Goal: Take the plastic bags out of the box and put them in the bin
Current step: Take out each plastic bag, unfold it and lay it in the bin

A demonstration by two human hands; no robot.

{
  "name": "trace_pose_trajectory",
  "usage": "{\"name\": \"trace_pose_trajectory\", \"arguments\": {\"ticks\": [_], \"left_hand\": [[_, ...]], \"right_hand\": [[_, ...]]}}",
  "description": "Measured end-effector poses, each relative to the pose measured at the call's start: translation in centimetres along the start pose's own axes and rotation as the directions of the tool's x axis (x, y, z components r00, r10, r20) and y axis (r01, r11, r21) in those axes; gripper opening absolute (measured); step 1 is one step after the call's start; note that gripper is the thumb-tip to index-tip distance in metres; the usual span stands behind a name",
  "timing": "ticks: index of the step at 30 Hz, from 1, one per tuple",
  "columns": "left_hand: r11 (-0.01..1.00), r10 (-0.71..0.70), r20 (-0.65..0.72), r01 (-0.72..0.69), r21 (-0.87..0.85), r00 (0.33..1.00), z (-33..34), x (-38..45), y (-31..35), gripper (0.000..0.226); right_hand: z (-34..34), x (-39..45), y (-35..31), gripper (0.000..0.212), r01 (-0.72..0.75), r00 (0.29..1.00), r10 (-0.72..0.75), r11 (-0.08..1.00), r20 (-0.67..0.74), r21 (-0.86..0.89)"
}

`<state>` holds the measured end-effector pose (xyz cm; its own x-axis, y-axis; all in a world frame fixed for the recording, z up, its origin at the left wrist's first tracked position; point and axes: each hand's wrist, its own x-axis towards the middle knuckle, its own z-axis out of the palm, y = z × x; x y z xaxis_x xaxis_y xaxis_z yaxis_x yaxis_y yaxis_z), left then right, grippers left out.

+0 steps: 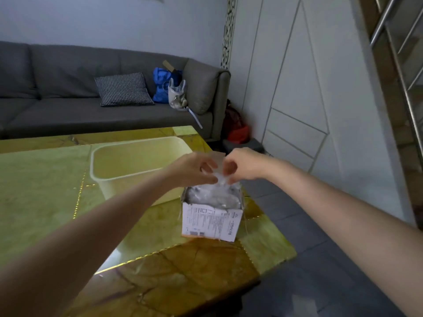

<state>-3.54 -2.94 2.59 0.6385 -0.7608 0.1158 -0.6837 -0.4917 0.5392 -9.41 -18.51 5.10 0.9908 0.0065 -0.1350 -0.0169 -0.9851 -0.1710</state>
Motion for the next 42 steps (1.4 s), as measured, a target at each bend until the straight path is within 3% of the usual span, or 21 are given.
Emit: {"name": "trace_pose_trajectory", "arguments": {"ticks": [2, 5, 8, 10, 12, 15, 17, 19, 21, 24, 29, 35, 40, 42], "left_hand": [[0.999, -0.028, -0.058, 0.029, 0.015, 0.998, 1.2, 0.0, 0.3, 0.042], [0.986, -0.095, -0.102, 0.108, 0.128, 0.990, 2.5, 0.2, 0.6, 0.027], [0.977, -0.151, -0.108, 0.166, 0.137, 0.983, 3.0, 0.4, 0.3, 0.025], [0.957, -0.184, -0.074, 0.196, 0.215, 0.980, 2.9, 0.5, 0.3, 0.030], [0.947, -0.193, -0.104, 0.213, 0.240, 0.976, 2.4, 0.7, 0.2, 0.029], [0.979, -0.205, -0.236, 0.197, -0.058, 0.950, 0.8, 0.4, 0.4, 0.026], [0.948, -0.223, -0.329, 0.125, -0.293, 0.918, 0.0, 0.5, 0.9, 0.022], [0.908, -0.205, -0.299, 0.067, -0.414, 0.932, 0.2, 0.7, 2.1, 0.020], [0.905, -0.176, -0.218, 0.071, -0.420, 0.960, 1.2, 1.3, 2.6, 0.025], [0.937, -0.188, -0.179, 0.122, -0.328, 0.966, 2.2, 2.0, 2.1, 0.031], [0.995, -0.102, -0.171, 0.097, -0.033, 0.980, 2.3, 1.5, 1.2, 0.015], [0.972, -0.089, -0.146, 0.118, 0.204, 0.985, 2.2, 1.0, -0.2, 0.015], [0.897, -0.097, -0.081, 0.122, 0.425, 0.992, 2.0, 0.4, -0.7, 0.020], [0.926, -0.054, -0.144, 0.103, 0.363, 0.988, 1.7, 0.3, -0.9, 0.021]], "right_hand": [[0.2, 0.0, 0.1, 0.015, 0.010, 0.992, 0.001, 0.997, -0.129, 0.082], [-0.9, -0.1, 0.1, 0.005, 0.041, 0.957, 0.039, 0.962, -0.289, 0.269], [-2.1, 0.0, 0.1, 0.014, 0.087, 0.891, 0.100, 0.920, -0.443, 0.382], [-2.4, 0.1, 0.1, 0.016, 0.084, 0.879, 0.136, 0.899, -0.457, 0.429], [-2.3, 0.2, 0.1, 0.017, 0.026, 0.912, 0.166, 0.889, -0.376, 0.457], [-1.7, 0.4, 0.2, 0.019, -0.011, 0.936, 0.213, 0.814, -0.281, 0.581], [-1.5, 0.4, 0.1, 0.021, 0.030, 0.939, 0.208, 0.743, -0.273, 0.669], [-1.5, 0.4, -0.1, 0.021, 0.077, 0.949, 0.169, 0.695, -0.266, 0.715], [-1.5, 0.5, -0.3, 0.021, 0.107, 0.953, 0.131, 0.698, -0.273, 0.708], [-1.1, 0.6, -0.1, 0.022, 0.103, 0.934, 0.143, 0.772, -0.328, 0.627], [-0.7, 0.7, 0.7, 0.020, 0.113, 0.903, 0.213, 0.720, -0.373, 0.685], [-1.4, 1.0, 0.5, 0.017, 0.122, 0.814, 0.338, 0.697, -0.473, 0.707], [-1.7, 0.6, 0.9, 0.012, 0.070, 0.799, 0.447, 0.594, -0.402, 0.801], [-1.6, 0.7, 1.2, 0.016, 0.038, 0.820, 0.483, 0.489, -0.306, 0.872]]}}
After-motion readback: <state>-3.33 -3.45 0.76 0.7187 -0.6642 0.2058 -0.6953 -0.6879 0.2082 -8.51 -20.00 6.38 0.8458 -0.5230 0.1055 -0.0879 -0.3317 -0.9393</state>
